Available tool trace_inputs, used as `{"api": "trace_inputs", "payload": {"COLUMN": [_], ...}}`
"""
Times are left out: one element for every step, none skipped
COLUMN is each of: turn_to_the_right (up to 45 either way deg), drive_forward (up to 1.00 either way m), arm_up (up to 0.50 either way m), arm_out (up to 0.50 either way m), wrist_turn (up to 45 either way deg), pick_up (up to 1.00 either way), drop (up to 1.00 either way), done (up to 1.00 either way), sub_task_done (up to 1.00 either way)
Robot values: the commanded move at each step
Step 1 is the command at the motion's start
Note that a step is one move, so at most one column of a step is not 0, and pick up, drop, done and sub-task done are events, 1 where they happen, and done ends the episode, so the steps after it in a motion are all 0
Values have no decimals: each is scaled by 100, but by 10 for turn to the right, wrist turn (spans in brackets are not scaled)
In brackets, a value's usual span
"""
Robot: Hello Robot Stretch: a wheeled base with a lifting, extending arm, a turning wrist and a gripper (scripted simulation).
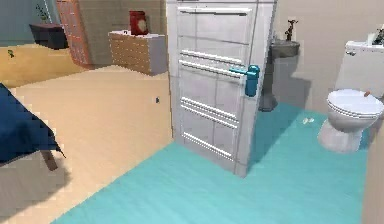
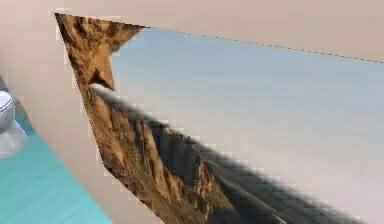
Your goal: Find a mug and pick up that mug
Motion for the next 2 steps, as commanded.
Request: {"api": "trace_inputs", "payload": {"turn_to_the_right": [-450,0], "drive_forward": [0,5], "arm_up": [0,0], "arm_out": [0,0], "wrist_turn": [0,0], "pick_up": [0,0], "drop": [0,0], "done": [0,0], "sub_task_done": [0,0]}}
